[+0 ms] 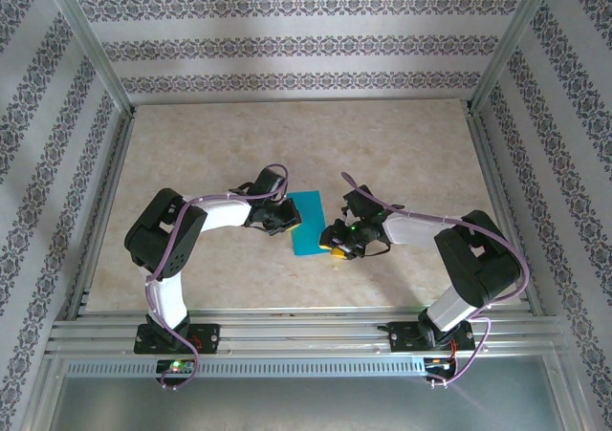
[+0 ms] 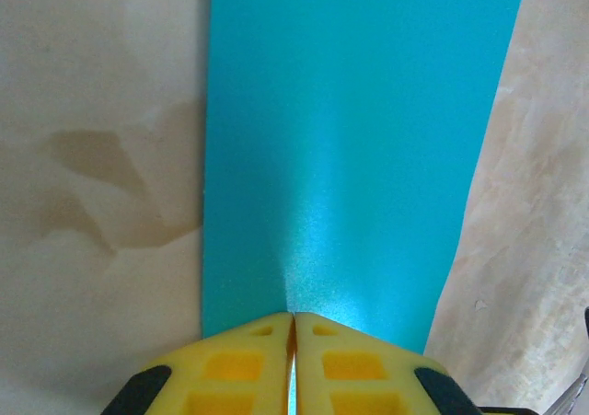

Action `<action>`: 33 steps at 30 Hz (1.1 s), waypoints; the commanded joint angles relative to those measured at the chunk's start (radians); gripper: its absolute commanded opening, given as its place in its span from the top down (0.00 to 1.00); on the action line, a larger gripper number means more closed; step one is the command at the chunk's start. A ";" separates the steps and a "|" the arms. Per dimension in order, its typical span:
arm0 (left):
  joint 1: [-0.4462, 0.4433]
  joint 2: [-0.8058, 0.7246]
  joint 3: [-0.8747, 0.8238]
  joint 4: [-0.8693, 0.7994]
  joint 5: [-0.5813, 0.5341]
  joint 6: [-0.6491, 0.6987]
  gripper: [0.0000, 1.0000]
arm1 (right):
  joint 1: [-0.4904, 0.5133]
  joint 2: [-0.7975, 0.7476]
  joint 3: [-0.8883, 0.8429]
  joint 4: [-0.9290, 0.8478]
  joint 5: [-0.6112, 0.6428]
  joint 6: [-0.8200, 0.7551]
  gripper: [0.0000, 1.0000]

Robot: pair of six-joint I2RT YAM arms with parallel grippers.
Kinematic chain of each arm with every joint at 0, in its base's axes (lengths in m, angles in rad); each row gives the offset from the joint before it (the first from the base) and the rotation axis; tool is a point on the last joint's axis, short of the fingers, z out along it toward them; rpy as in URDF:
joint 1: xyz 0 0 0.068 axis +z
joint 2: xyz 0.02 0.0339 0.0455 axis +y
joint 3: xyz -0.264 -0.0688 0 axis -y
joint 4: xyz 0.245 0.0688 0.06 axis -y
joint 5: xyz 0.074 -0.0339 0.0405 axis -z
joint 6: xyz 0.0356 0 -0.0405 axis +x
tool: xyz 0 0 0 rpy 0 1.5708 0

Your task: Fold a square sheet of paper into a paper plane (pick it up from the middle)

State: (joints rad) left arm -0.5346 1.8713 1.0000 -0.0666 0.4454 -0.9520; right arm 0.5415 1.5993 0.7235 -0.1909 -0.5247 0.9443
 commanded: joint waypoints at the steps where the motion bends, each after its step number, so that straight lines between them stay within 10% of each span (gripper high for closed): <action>1: 0.010 0.057 -0.028 -0.076 -0.011 -0.015 0.89 | 0.014 0.014 0.020 -0.008 0.006 -0.007 0.58; 33: 0.010 0.072 -0.031 -0.070 0.000 0.001 0.90 | -0.047 0.108 0.063 0.249 -0.114 -0.110 0.60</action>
State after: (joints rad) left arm -0.5278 1.8774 0.9993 -0.0616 0.4709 -0.9516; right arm 0.5095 1.6733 0.7654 0.0154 -0.6041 0.8623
